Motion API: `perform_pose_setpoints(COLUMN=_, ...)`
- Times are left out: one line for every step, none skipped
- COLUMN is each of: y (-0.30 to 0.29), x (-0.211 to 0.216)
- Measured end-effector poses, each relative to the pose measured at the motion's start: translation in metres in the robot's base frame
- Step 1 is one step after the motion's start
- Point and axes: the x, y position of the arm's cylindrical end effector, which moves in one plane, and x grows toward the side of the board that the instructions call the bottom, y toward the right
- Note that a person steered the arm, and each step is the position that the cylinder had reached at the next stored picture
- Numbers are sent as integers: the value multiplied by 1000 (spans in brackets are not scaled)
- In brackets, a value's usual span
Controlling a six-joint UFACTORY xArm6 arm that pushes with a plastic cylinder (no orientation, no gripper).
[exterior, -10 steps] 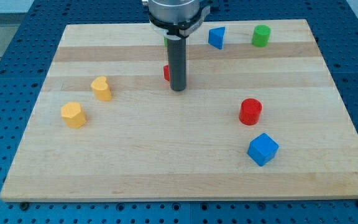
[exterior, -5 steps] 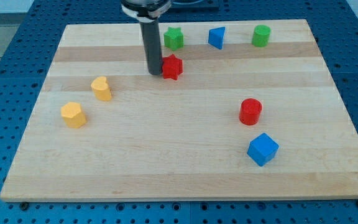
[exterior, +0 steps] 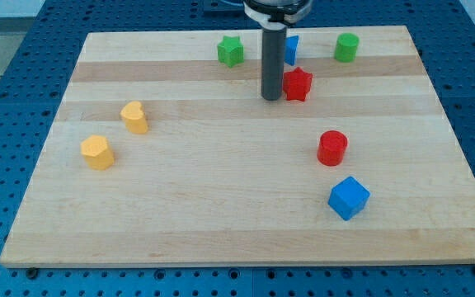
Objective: Move the red star down to the blue triangle
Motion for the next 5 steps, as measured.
perform_pose_setpoints(y=45, x=23)
perform_pose_setpoints(y=96, x=41)
perform_pose_setpoints(y=123, x=49)
perform_pose_setpoints(y=131, x=25)
perform_pose_setpoints(y=133, x=3)
